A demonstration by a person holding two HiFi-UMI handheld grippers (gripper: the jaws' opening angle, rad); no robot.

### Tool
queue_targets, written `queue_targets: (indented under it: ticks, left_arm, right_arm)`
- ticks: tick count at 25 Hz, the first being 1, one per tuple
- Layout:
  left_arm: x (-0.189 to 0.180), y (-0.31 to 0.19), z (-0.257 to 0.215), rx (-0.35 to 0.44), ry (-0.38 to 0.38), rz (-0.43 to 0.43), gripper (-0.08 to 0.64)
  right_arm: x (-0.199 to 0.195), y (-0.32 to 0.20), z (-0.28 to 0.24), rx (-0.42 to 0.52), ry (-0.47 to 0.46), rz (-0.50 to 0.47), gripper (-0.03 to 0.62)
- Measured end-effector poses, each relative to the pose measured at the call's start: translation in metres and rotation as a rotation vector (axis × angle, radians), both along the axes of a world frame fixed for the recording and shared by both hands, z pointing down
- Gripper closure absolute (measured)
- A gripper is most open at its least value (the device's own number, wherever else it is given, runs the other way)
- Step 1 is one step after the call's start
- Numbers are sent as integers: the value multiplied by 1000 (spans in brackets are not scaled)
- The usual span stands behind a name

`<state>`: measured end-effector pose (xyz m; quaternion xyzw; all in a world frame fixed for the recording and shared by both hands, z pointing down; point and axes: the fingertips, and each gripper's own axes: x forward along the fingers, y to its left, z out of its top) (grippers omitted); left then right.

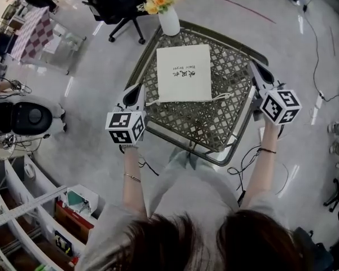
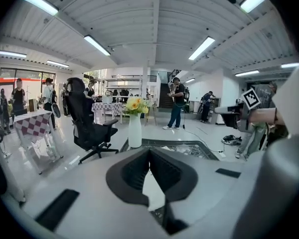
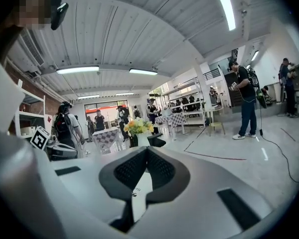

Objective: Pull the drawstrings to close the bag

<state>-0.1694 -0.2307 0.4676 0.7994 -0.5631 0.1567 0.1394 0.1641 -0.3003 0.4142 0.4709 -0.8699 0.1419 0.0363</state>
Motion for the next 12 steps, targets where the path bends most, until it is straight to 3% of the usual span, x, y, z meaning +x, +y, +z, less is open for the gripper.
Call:
queue_targets:
  ticks: [6,12]
  left_arm:
    - [-2,-8,27,-63,2,25,535]
    - [-4,-12,55,-140,0,61,535]
  right_arm:
    - [-7,-9,32,-80,54,-51,571]
    - [-24,-9,60,-146,-1,-129,571]
